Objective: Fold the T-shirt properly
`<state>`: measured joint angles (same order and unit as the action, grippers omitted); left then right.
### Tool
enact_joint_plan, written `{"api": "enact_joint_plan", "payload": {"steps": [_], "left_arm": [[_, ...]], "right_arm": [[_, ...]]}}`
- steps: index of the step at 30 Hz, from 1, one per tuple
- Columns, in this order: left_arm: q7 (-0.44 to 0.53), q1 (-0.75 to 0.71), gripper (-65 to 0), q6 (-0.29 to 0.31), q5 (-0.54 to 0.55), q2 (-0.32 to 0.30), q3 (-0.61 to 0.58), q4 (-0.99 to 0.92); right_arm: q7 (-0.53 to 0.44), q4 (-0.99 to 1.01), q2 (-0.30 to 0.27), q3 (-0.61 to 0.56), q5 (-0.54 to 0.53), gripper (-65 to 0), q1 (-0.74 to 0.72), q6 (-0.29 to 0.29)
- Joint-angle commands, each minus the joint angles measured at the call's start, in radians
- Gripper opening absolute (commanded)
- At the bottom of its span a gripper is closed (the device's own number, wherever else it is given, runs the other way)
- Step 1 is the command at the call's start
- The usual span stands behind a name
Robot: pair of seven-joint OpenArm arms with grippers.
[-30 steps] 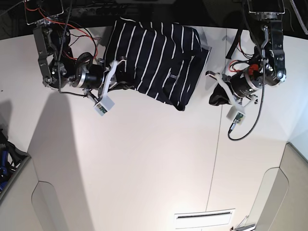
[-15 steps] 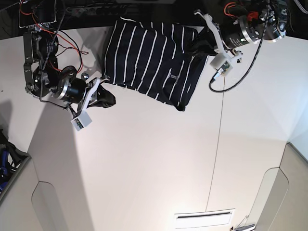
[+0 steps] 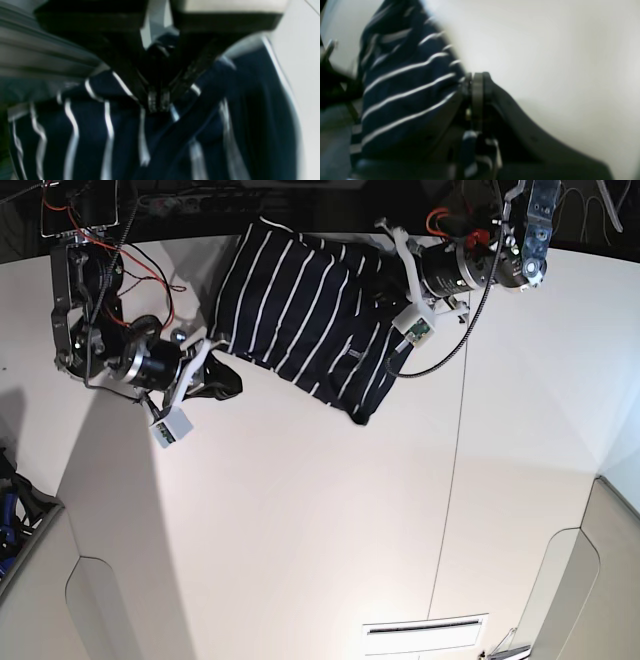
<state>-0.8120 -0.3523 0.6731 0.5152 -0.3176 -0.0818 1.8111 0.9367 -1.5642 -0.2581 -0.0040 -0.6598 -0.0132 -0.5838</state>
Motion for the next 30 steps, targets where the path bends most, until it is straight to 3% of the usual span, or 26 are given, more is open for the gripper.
{"api": "enact_joint_plan", "payload": {"steps": [1,9,13,21,26,30], "left_arm": [[0.005,0.048,-63.4,-0.008,-0.011,-0.009,0.004,-0.021],[0.038,0.359,-63.4,-0.008,-0.037,-0.006,0.003,-0.332],[0.037,0.460,-63.4,-0.008,-0.042,0.009,0.003,-0.439],[-0.010,0.485,-63.4,-0.030,0.029,0.010,0.003,-0.433],[-0.044,0.474,-63.4,-0.042,0.043,0.002,0.004,-0.381],[-0.056,0.432,-63.4,-0.044,0.073,-0.048,0.021,-0.320]], "right_arm": [[-0.016,-0.016,-0.008,0.005,-0.018,-65.0,-0.005,-0.007],[-0.014,-0.015,-0.003,0.004,-0.040,-65.0,0.048,-0.007],[-0.011,-0.015,0.027,0.004,-0.048,-65.0,0.078,-0.007],[-0.011,-0.015,0.167,0.001,-0.037,-65.0,0.144,-0.014],[0.005,-0.015,0.175,0.002,-0.029,-65.0,0.144,-0.014],[0.045,-0.016,0.175,0.016,-0.029,-65.0,0.141,-0.015]]}}
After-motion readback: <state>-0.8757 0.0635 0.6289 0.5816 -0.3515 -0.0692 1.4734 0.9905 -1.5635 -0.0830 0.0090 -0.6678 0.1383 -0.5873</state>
